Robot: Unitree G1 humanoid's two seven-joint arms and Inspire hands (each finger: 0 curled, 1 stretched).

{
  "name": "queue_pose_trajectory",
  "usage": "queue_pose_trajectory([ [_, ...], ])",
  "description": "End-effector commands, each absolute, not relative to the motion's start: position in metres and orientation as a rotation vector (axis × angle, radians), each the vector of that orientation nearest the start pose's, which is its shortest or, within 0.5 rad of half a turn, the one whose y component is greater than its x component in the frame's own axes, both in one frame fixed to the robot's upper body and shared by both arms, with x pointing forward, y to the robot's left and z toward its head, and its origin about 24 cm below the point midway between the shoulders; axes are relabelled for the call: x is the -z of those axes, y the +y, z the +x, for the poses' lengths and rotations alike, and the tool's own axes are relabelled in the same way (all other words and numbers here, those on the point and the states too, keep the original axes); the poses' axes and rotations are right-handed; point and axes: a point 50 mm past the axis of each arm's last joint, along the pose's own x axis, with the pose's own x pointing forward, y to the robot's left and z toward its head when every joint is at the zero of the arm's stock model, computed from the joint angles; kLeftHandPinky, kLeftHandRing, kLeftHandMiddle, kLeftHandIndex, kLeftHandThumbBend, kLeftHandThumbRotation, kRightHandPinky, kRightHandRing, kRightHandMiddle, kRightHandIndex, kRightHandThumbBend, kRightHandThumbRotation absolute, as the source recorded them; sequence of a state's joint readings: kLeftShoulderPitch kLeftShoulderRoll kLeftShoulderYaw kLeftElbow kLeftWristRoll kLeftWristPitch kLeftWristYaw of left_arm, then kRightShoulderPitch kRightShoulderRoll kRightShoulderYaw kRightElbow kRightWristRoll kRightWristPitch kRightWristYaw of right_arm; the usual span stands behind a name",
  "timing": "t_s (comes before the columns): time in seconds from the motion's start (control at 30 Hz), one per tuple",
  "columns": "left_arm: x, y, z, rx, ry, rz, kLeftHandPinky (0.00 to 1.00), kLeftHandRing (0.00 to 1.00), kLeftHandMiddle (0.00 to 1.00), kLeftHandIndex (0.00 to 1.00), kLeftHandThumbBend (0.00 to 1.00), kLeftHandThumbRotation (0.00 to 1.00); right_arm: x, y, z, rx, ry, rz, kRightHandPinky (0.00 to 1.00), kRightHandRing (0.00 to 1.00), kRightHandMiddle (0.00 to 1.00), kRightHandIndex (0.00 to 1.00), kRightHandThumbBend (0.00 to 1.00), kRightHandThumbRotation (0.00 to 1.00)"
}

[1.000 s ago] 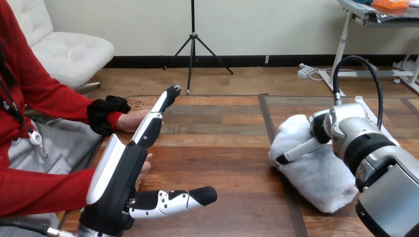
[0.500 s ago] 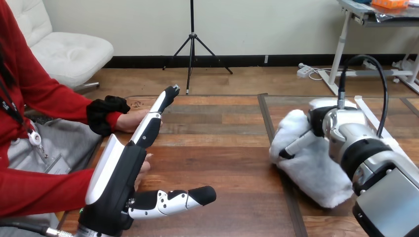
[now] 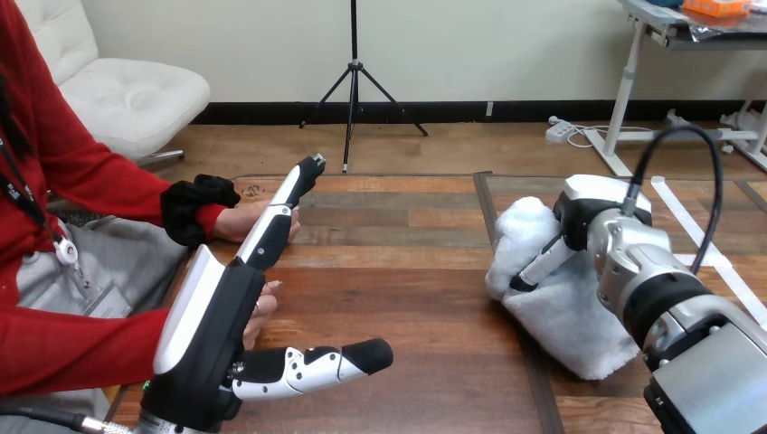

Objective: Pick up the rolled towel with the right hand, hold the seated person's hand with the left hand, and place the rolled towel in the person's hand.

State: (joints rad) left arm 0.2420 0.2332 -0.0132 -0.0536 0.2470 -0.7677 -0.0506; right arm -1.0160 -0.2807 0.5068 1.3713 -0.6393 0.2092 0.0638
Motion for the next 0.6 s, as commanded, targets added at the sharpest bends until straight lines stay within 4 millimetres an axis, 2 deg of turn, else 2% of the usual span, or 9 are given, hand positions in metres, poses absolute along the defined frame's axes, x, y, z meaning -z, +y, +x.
queue_pose_trajectory([
  [0.0,-0.0872,0.1692,0.1901,0.209,-0.635,0.47,0.94,0.95,0.96,0.97,1.0,0.58,-0.0764,-0.1842,0.3971,-0.122,0.421,-1.316,0.21,0.31,0.44,0.57,0.89,0.0],
  [0.17,-0.0875,0.1699,0.1906,0.211,-0.636,0.471,0.94,0.95,0.95,0.97,1.0,0.58,-0.0761,-0.1876,0.3964,-0.093,0.37,-1.208,0.23,0.31,0.41,0.5,0.9,0.0],
  [0.57,-0.0881,0.171,0.191,0.212,-0.635,0.483,0.94,0.95,0.96,0.97,1.0,0.59,-0.0775,-0.1926,0.3946,-0.048,0.267,-1.066,0.23,0.3,0.39,0.45,0.91,0.0],
])
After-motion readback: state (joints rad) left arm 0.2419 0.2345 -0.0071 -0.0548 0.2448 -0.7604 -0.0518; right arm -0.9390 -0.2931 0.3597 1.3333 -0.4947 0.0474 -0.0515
